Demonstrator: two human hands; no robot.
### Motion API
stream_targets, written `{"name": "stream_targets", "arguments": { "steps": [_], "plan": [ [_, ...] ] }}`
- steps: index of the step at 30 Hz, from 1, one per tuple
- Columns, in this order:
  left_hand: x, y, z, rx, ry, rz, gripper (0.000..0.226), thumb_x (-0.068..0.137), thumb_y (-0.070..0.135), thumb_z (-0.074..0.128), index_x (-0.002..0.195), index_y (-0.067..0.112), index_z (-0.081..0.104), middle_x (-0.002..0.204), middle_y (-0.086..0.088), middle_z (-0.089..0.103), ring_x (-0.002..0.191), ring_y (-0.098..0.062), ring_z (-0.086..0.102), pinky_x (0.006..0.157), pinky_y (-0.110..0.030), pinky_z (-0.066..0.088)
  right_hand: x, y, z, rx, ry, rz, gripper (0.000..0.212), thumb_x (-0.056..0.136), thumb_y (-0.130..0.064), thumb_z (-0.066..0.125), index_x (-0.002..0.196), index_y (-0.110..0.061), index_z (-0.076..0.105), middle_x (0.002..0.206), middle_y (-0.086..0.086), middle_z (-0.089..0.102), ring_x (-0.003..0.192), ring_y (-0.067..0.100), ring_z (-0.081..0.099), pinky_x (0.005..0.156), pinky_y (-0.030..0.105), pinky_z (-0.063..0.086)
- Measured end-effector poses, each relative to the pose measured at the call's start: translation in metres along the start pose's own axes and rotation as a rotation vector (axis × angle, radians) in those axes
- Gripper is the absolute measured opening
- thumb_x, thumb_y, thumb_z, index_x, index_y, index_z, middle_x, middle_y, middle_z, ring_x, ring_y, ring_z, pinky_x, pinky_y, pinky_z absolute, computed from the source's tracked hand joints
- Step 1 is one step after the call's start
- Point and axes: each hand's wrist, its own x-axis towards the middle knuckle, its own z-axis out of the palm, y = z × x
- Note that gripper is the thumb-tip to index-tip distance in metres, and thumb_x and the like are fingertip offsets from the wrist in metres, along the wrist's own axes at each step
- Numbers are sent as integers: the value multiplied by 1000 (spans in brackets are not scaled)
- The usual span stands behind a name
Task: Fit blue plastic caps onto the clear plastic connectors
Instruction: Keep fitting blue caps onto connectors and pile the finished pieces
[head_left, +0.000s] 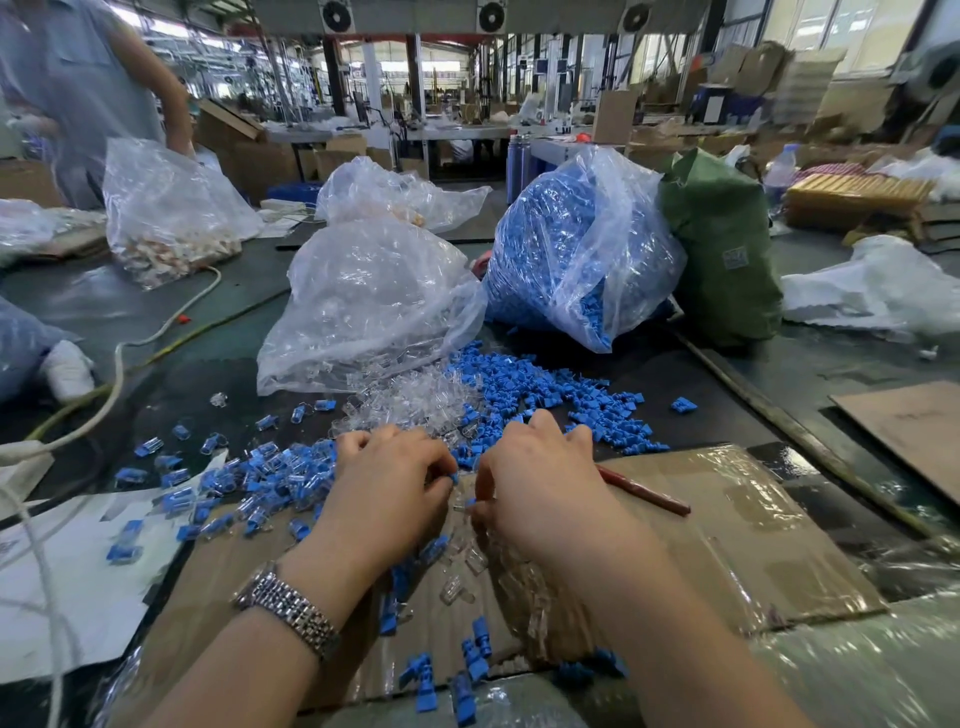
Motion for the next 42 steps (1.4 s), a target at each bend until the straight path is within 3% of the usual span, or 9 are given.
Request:
{"name": "stream_targets", "arguments": {
  "steps": [2,5,12,18,23,28,33,37,42],
  "plan": [
    [1,-1,-1,0,-13,3,8,95,43,63,100,40,69,94,24,54,103,-2,44,91,-31,14,0,-3,1,-23,6,-14,19,96,-33,63,112,-24,65,107,1,45,124,29,34,101,55,27],
    [1,-3,-3,-32,14,5,4,94,43,64,94,40,65,91,25,54,103,-2,47,88,-27,12,-1,1,-3,62,41,-2,18,95,-38,63,106,-25,65,110,-1,55,118,25,39,100,52,30],
    [-6,1,-15,-226,-67,56,5,92,37,62,92,41,65,94,24,59,99,8,51,107,-38,29,-3,24,-18,410,108,130,8,90,-30,68,83,-29,62,87,-9,66,94,17,62,95,45,50],
    [-10,1,-23,-119,-212,96,7,90,40,67,97,43,67,94,23,55,95,10,47,108,-41,30,-2,27,-15,595,202,145,3,85,-26,63,82,-27,62,77,-8,64,76,12,61,76,37,56],
    [-7,7,-22,-144,-215,69,5,94,40,67,98,41,68,93,24,57,91,8,51,108,-41,40,-1,29,-15,711,176,126,9,88,-26,67,79,-29,66,74,-10,67,69,4,61,64,23,49],
    [-6,3,-32,-557,-145,-28,14,93,23,72,97,35,75,90,18,75,87,3,69,79,-10,51,1,34,-16,993,181,61,8,88,-27,77,81,-24,75,68,-10,68,59,0,56,60,15,48],
    [-7,6,-42,-915,-218,-125,16,89,21,70,104,23,75,95,6,79,89,-7,73,78,-13,53,-2,37,-20,1225,128,-83,3,88,-17,78,86,-17,76,72,-3,71,65,5,61,67,19,51],
    [-9,7,-42,-1077,-226,-176,20,92,11,66,111,12,72,96,-3,80,91,-18,75,81,-17,56,-1,33,-17,1144,170,-113,5,92,-12,73,88,-15,73,70,-5,70,64,2,63,66,16,48],
    [-10,8,-41,-1192,-212,-193,28,80,20,70,106,9,73,97,-10,79,93,-24,75,85,-24,59,-1,28,-16,989,207,-164,8,94,-17,71,88,-21,71,77,-5,69,71,4,61,72,21,46]
  ]
}}
